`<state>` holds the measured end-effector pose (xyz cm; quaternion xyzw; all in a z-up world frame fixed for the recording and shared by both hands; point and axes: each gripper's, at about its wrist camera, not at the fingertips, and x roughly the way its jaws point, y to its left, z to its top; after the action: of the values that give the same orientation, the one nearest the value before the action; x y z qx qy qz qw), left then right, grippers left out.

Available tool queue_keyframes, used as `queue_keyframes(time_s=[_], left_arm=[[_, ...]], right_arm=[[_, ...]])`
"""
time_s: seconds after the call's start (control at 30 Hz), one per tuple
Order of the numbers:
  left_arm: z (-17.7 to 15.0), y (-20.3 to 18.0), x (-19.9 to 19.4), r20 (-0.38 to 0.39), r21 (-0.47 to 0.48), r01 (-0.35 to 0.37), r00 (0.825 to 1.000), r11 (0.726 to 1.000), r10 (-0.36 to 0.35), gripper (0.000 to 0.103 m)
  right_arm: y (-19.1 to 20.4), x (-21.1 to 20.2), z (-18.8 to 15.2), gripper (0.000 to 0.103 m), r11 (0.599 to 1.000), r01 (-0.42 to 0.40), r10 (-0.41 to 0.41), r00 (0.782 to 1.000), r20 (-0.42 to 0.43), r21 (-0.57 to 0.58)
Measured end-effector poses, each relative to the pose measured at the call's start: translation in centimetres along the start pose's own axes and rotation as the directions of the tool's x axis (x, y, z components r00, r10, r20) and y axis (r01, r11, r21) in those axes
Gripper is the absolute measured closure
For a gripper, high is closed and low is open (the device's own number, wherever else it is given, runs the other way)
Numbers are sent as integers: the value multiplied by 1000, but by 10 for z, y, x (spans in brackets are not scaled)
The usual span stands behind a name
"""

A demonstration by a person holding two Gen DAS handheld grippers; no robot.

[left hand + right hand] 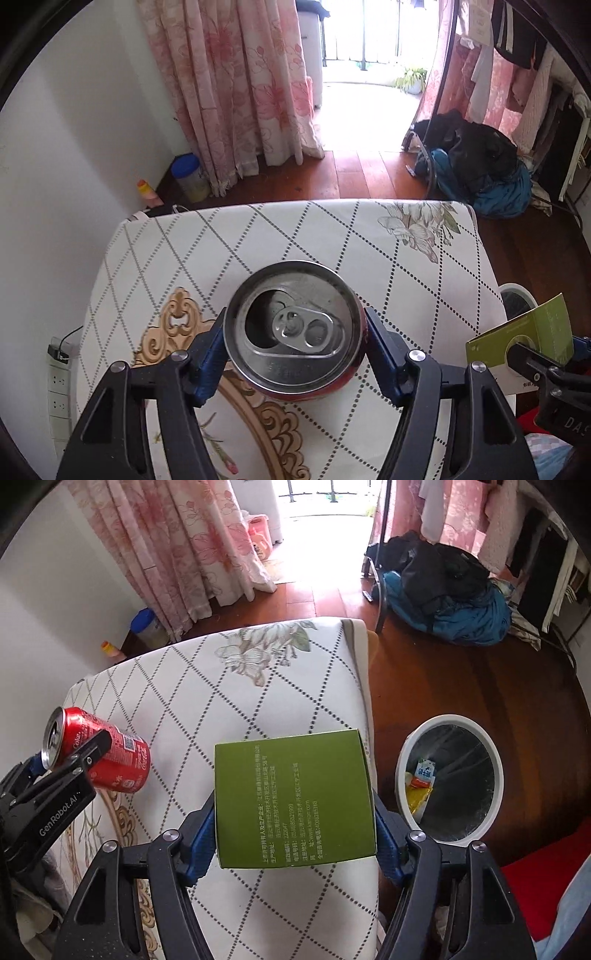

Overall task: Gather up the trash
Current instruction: 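Grasp the green box with the right tool while the left tool grasps the red cola can, then carry the green box and cola can over the trash bin and open both tools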

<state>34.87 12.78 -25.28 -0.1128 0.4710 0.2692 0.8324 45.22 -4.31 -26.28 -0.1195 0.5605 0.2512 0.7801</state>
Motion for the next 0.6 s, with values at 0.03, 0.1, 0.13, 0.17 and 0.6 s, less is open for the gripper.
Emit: queue_keyframes(time_s=[0.03,0.1,0.13,0.17,0.6], left_arm=[[-1,2,-3,5,-1,0,1000,1000,0,39],[-3,6,-15,25,-6,-3,1000,1000,3,39],[-4,8,-21,33,-6,-7,999,1000,8,39],[-6,11,-32,43,-14,-9,999,1000,9,39],[-10,-7,-163,184,21,59,981,998,-62,39]], right_arm=[[2,-3,-1,30,1000,-1,1,1000,6,-6],[5,-12,-4,30,1000,-9,9,1000,19,-13],[6,-18,-5,30,1000,-14,15,999,29,-16],[6,-23,-5,30,1000,-20,21,999,37,-18],[-26,-144,-26,30,995,-96,92,974,207,7]])
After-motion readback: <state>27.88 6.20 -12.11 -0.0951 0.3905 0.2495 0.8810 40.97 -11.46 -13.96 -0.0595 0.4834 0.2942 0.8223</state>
